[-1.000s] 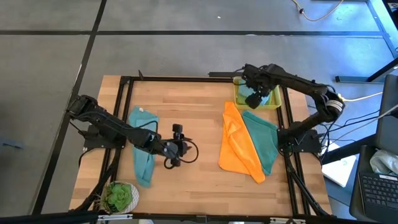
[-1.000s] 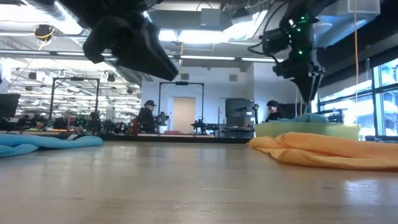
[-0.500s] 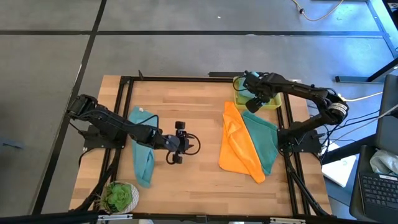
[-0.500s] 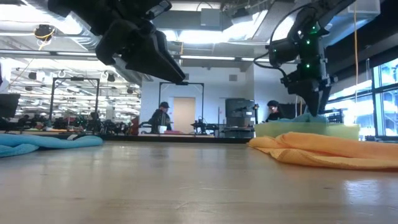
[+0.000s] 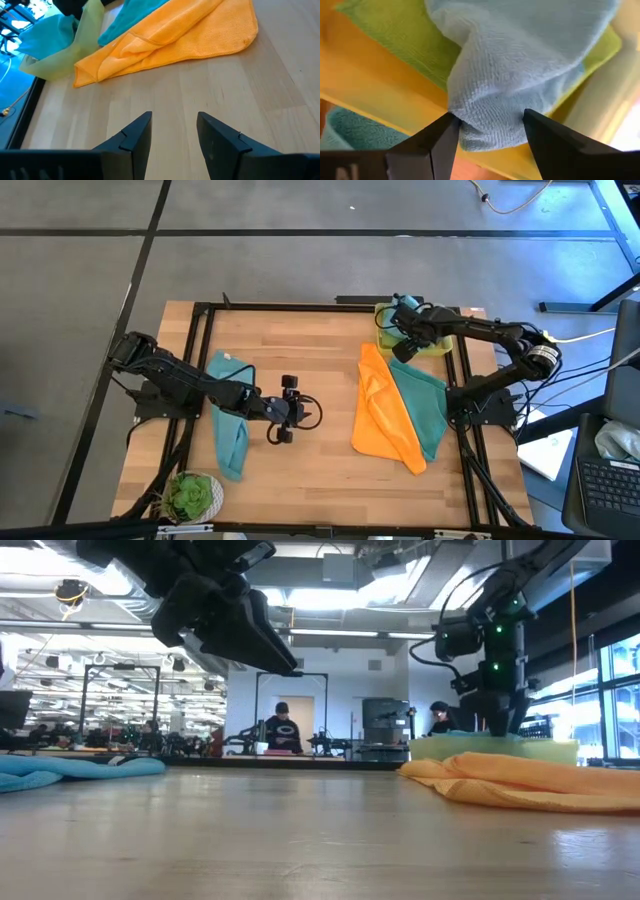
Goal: Fold microfiber towels
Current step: Put the folded blue microfiber cloth into the yellow bin
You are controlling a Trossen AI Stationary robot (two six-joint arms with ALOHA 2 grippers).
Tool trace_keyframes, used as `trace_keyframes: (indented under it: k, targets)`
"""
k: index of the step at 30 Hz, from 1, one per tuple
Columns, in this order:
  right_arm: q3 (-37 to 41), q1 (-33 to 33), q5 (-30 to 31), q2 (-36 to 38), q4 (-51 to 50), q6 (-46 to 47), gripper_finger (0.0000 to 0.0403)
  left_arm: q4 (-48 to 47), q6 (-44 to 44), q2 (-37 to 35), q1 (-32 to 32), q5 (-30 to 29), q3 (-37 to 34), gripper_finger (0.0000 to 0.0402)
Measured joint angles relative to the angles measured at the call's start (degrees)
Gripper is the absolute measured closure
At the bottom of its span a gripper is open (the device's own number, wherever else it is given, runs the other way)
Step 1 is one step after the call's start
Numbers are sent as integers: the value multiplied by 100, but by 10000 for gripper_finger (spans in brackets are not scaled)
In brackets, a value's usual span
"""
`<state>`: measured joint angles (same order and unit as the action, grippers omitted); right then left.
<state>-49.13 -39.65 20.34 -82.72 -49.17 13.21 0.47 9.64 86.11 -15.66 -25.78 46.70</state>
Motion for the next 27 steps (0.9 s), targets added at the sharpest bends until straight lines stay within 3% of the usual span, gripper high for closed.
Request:
trace_keyframes:
  k: [4,10,14,20,27]
  targets:
    - [208,-89,353,0,12,-63,180,-2,-1,0,-26,-2,0,252]
    - [252,-139,404,0,57,-287,191,-2,-2,0,-39,-2,2,252]
    - [252,-139,391,0,53,-463,240,-2,-3,0,-39,-17,1,252]
    - [252,-139,236,0,53,-712,379,-2,-3,0,-39,-24,2,252]
    - [59,-81,245,-4,-172,-914,395,286,387,0,57,-384,2,252]
